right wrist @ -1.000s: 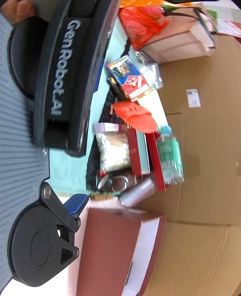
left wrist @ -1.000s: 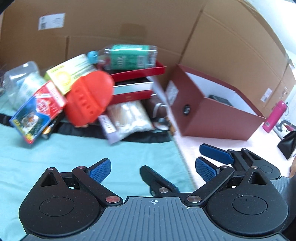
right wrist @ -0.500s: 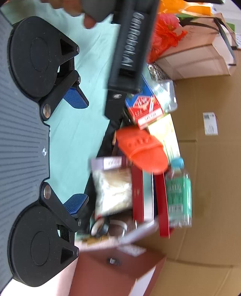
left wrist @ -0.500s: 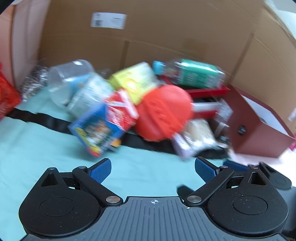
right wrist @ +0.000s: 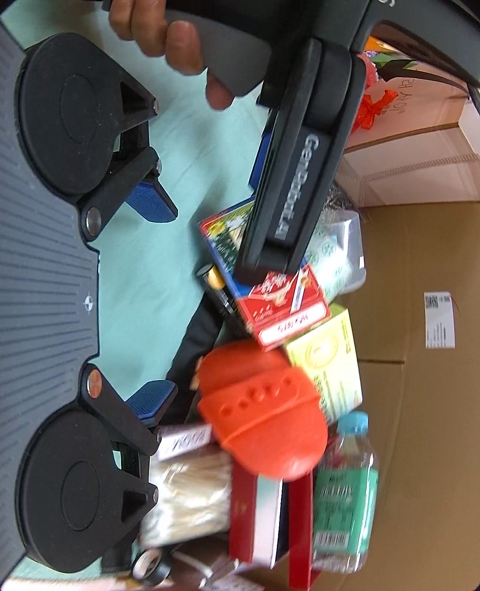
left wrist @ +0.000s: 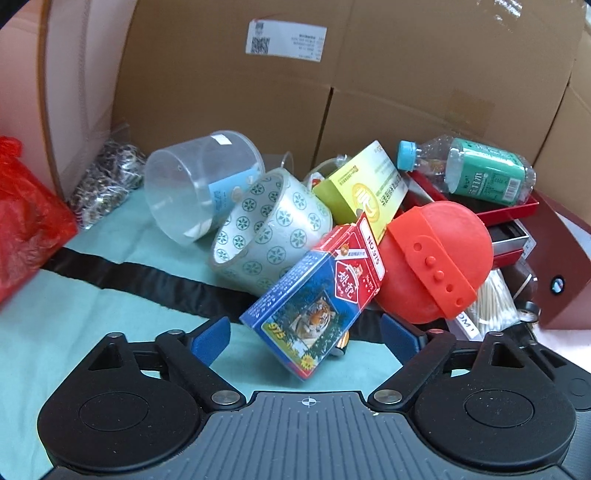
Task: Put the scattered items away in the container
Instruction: 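Lower the left tool onto the dark playing-card box among the clutter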
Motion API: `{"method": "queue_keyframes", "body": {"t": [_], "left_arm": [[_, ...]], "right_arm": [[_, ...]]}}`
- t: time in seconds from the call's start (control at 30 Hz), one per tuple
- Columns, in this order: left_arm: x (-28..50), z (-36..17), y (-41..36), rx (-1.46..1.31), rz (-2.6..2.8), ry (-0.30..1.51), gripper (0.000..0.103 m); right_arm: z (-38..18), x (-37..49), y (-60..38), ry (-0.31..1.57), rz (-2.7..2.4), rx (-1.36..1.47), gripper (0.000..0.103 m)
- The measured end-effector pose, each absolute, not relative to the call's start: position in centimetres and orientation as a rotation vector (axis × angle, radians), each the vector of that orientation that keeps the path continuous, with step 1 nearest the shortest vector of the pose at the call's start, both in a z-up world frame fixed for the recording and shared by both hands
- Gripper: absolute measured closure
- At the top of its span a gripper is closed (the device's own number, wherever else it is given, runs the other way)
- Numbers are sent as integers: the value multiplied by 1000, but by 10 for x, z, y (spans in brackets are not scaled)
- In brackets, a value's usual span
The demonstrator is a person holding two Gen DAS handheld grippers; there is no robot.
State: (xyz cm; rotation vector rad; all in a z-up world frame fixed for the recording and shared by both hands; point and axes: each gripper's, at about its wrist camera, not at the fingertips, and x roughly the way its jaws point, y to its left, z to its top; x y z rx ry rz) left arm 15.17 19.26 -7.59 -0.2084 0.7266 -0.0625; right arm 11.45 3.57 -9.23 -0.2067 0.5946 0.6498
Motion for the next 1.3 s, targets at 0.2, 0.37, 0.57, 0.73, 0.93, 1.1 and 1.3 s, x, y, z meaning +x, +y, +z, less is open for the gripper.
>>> {"method": "queue_keyframes", "body": {"t": [0.2,0.37,0.57,0.73,0.93,1.1,1.3], "left_arm": [[166,-80,199,-196,-104,758,25],[171,-84,206,-214,-143,778,38],[175,-87,207,-224,-179,790,51],[171,-85,205,-234,-202,801,59],[153,-82,183,-239,-266,812,60],[133,-76,160,-248,-320,796,65],[110,-77,117,-227,-400,812,60]], "right_arm": [[-95,124,57,593,683,-216,13],[-98,130,74,604,726,-231,23],[-100,139,82,632,742,-218,32],[-99,143,79,629,724,-200,42],[-94,132,61,626,733,-211,65],[-84,113,32,599,705,-221,65],[-77,81,-13,601,658,-223,65]]}}
